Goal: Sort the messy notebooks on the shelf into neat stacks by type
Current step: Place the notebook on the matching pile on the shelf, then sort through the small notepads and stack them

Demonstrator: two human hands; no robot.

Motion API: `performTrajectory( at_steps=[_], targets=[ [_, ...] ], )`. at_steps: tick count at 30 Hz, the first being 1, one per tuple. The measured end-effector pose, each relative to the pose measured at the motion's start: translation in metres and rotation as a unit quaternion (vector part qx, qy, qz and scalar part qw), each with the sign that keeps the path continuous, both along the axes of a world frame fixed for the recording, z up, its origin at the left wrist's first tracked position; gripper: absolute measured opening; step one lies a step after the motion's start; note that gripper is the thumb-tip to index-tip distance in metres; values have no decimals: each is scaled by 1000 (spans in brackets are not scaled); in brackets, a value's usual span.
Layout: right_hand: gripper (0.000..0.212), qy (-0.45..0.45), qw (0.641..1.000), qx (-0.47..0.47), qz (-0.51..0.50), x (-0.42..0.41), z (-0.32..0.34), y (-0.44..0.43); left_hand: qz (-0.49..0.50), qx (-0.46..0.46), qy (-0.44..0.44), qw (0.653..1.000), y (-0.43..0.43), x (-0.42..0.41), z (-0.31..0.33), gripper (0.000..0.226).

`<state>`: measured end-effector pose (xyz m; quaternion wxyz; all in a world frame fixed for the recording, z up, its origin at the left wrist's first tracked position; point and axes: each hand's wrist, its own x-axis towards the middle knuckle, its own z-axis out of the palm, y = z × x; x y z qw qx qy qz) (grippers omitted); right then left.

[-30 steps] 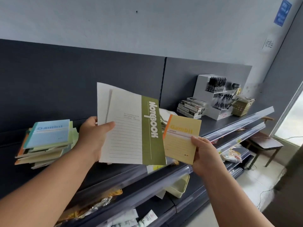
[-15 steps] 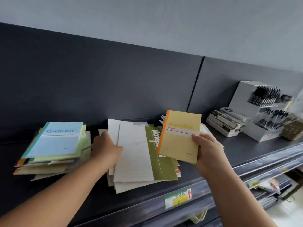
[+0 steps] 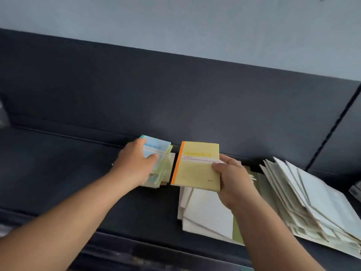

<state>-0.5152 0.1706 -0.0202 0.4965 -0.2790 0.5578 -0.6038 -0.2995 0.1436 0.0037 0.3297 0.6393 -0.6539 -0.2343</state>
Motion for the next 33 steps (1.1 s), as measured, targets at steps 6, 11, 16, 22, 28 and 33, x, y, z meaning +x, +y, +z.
performTrajectory(
  at_steps=[6, 11, 16, 22, 28, 33],
  targets=[
    [22, -16, 998, -5, 58, 60, 12, -35, 30, 88, 78, 993, -33, 53, -3, 64],
    [27, 44, 999, 17, 26, 107, 4, -69, -10, 221, 148, 964, -75, 89, -14, 76],
    [31, 195, 980, 33, -15, 131, -5, -84, -96, 320, 210, 919, -112, 105, -24, 91],
    [64, 175, 977, 119, -2, 135, -10, -80, -187, 394, 202, 877, -144, 98, -48, 107],
    [45, 126, 976, 171, 50, 125, -16, -77, -176, 401, 229, 869, -134, 87, -31, 46],
    [52, 171, 962, 142, 157, 126, -18, -77, -138, 364, 242, 889, -126, 79, -34, 25]
  ],
)
